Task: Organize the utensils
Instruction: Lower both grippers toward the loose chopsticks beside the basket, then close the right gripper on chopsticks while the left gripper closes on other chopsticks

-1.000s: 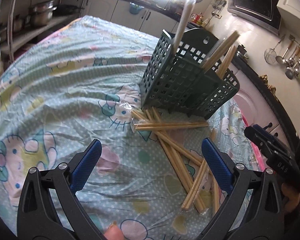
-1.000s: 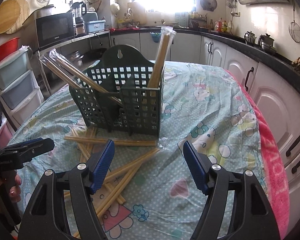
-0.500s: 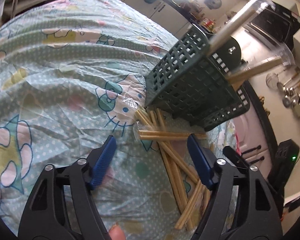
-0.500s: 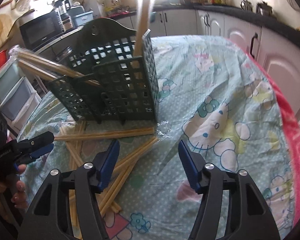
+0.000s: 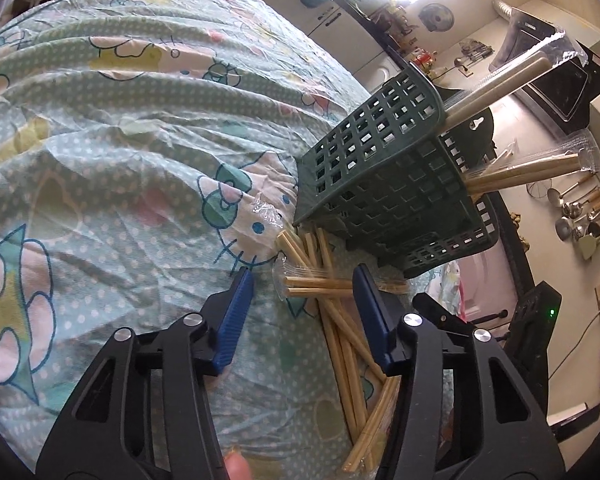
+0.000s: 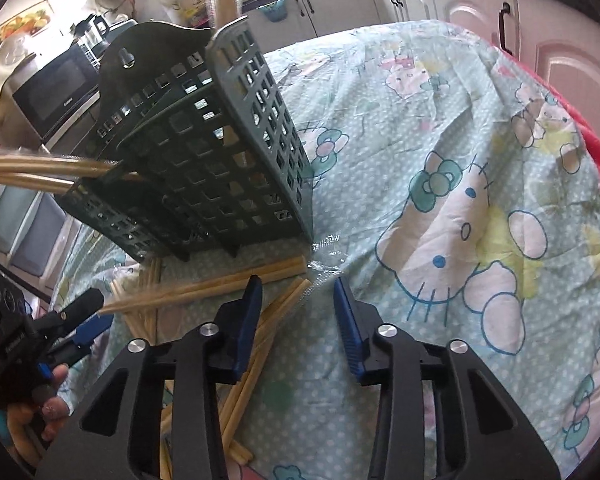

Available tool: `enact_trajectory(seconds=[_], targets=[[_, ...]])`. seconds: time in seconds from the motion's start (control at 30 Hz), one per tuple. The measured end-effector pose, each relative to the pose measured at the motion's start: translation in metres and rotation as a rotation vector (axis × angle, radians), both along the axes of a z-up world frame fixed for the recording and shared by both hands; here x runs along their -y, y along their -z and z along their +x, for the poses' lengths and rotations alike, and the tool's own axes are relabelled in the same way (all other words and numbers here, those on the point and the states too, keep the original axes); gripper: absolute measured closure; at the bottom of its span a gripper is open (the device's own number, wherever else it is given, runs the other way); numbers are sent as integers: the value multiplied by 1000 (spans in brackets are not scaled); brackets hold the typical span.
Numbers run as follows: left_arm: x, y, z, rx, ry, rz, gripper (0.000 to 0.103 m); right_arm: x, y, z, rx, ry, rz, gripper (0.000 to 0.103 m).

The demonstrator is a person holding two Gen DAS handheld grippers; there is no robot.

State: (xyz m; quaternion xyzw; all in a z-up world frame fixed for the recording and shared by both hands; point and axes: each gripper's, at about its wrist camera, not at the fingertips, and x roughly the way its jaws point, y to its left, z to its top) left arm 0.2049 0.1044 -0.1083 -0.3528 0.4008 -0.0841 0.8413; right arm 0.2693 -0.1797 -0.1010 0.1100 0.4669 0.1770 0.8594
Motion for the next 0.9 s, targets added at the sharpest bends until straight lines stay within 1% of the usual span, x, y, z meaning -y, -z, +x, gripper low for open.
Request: enact_trajectory(seconds=[0.07,0.23,0.3,0.43,0.5,0.6,0.67,0.9], targets=[[-1,1,0,-1,-1,-6,67,1,0,2,-5,8,11,76],[-3,3,2,0,-6,-22,71,4,1,6,-13,20,32,84],[-3,4,3,2,-2,-32,78,5,0,7,-10,24,34,89],[-2,2,0,13,15,-47,85,5,-3,8,0,28,35,94],[-1,0,-1,24,25,-50,87,5,-6,6,9,30,32,98],[2,-4,-2,41,36,-51,92,5,-8,3,19,33,29,99],[2,-6,-2,50,41,-52,93,5,-9,2,25,33,29,101],[4,-14,-3,80,39,-33,94,4,-9,-1,10,32,44,100]])
